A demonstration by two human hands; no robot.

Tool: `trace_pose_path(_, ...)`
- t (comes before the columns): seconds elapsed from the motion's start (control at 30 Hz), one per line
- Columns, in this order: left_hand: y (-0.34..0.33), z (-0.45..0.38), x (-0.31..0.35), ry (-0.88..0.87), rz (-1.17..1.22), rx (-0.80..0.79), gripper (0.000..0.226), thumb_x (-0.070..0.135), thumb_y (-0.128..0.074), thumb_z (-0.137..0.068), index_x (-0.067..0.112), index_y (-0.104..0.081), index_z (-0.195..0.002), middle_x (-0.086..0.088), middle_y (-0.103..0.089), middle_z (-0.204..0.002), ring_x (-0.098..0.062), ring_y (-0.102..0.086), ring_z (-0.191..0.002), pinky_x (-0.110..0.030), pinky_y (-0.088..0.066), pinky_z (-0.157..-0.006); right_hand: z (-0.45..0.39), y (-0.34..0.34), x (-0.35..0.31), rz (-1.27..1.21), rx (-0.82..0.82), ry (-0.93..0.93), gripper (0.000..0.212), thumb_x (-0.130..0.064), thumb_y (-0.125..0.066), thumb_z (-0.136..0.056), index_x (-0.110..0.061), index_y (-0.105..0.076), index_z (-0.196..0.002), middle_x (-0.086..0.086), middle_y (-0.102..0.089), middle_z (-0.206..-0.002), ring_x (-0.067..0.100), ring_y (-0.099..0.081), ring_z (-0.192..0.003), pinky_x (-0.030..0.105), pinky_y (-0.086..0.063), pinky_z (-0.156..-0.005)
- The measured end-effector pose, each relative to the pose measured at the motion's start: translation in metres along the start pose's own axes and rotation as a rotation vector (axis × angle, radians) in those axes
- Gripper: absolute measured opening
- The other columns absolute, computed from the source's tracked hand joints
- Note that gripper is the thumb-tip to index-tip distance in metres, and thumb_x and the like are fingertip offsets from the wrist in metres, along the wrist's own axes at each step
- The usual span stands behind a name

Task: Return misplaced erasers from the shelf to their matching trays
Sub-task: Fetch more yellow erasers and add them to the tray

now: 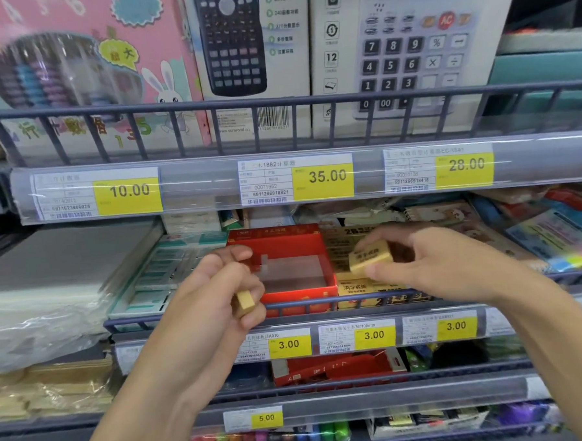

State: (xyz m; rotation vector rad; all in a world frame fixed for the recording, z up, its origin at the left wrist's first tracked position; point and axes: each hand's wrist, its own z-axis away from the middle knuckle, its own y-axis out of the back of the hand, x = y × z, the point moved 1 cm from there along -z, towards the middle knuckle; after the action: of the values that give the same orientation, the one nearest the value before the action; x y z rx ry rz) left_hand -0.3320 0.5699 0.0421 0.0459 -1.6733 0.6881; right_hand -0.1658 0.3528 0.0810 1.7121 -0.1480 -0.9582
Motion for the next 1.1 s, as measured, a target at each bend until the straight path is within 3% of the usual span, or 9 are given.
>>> trace_pose_path(0.07, 0.000, 0.000, -0.001, -0.005, -0.006, 0.006, 0.042, 0.005, -0.069, -0.072, 0.012, -0.061, -0.113, 0.004, -0.057, -0.071, -0.010, -0.048, -0.060, -0.023, -0.042, -0.046, -0.005, -0.002, 0.000, 0.061, -0.062, 0.025, 0.025, -0.056, -0.062, -0.089, -0.053, -0.060, -0.114, -0.025, -0.062, -0.062, -0.006, -0.053, -0.053, 0.008, -0.037, -0.048)
trace_pose_path(0.17, 0.000, 0.002, 0.000, -0.019, -0.059, 0.004, 0.052, 0.018, -0.083, -0.071, 0.015, -0.062, -0.120, 0.003, -0.065, -0.079, -0.011, -0.056, -0.067, -0.024, -0.051, -0.055, -0.011, -0.006, -0.001, 0.095, -0.090, 0.030, 0.029, -0.057, -0.063, -0.088, -0.057, -0.058, -0.116, -0.023, -0.068, -0.085, -0.008, -0.058, -0.072, 0.008, -0.042, -0.060)
trace_pose_path(0.33, 0.000, 0.006, 0.004, -0.065, -0.107, 0.028, 0.066, 0.034, -0.092, -0.058, 0.012, -0.064, -0.114, -0.004, -0.076, -0.086, -0.013, -0.070, -0.079, -0.020, -0.057, -0.066, -0.017, -0.011, 0.000, 0.045, -0.061, 0.075, 0.021, -0.046, -0.070, -0.087, -0.048, -0.058, -0.104, -0.034, -0.059, -0.073, -0.004, -0.051, -0.057, 0.010, -0.039, -0.055)
trace_pose_path(0.4, 0.000, 0.006, 0.004, -0.080, -0.096, 0.027, 0.057, 0.031, -0.096, -0.065, 0.010, -0.069, -0.110, -0.008, -0.078, -0.094, -0.018, -0.075, -0.088, -0.020, -0.057, -0.068, -0.018, -0.011, -0.001, 0.038, -0.046, 0.082, 0.020, -0.043, -0.072, -0.086, -0.046, -0.061, -0.103, -0.034, -0.058, -0.072, -0.005, -0.050, -0.056, 0.008, -0.038, -0.053)
trace_pose_path(0.53, -0.003, 0.008, 0.006, -0.084, -0.089, 0.003, 0.034, 0.037, -0.079, -0.074, 0.015, -0.081, -0.099, -0.012, -0.078, -0.109, -0.022, -0.075, -0.101, -0.020, -0.057, -0.074, -0.016, -0.010, -0.003, 0.075, -0.029, 0.083, 0.021, -0.049, -0.071, -0.085, -0.053, -0.063, -0.104, -0.044, -0.051, -0.063, -0.015, -0.051, -0.059, 0.004, -0.037, -0.054)
trace_pose_path(0.7, -0.004, 0.008, 0.008, -0.073, -0.098, -0.019, 0.033, 0.041, -0.068, -0.084, 0.015, -0.082, -0.098, -0.014, -0.078, -0.105, -0.018, -0.073, -0.088, -0.022, -0.057, -0.070, -0.012, -0.006, 0.000, 0.110, -0.026, 0.060, 0.027, -0.055, -0.065, -0.088, -0.057, -0.060, -0.114, -0.045, -0.052, -0.060, -0.031, -0.046, -0.067, -0.002, -0.035, -0.058)
trace_pose_path(0.77, -0.005, 0.008, 0.008, -0.065, -0.079, -0.026, 0.030, 0.040, -0.067, -0.085, 0.017, -0.082, -0.098, -0.016, -0.078, -0.104, -0.017, -0.072, -0.081, -0.023, -0.057, -0.065, -0.010, -0.007, 0.001, 0.113, -0.042, 0.056, 0.025, -0.053, -0.066, -0.088, -0.056, -0.060, -0.111, -0.053, -0.047, -0.061, -0.027, -0.048, -0.065, -0.001, -0.036, -0.056)
trace_pose_path(0.97, -0.004, 0.007, 0.007, -0.046, -0.071, -0.045, 0.026, 0.044, -0.073, -0.080, 0.023, -0.081, -0.094, -0.018, -0.078, -0.105, -0.012, -0.066, -0.071, -0.022, -0.053, -0.055, -0.013, -0.006, 0.003, 0.098, -0.013, 0.024, 0.018, -0.057, -0.073, -0.081, -0.058, -0.064, -0.096, -0.049, -0.052, -0.076, -0.019, -0.053, -0.069, 0.004, -0.039, -0.058)
trace_pose_path(1.1, -0.004, 0.006, 0.006, -0.043, -0.093, -0.048, 0.036, 0.045, -0.073, -0.079, 0.017, -0.078, -0.101, -0.016, -0.079, -0.107, -0.010, -0.066, -0.072, -0.020, -0.052, -0.056, -0.019, -0.008, 0.004, 0.058, -0.028, -0.023, 0.018, -0.052, -0.078, -0.078, -0.053, -0.067, -0.092, -0.034, -0.060, -0.076, -0.011, -0.055, -0.062, 0.008, -0.041, -0.056)
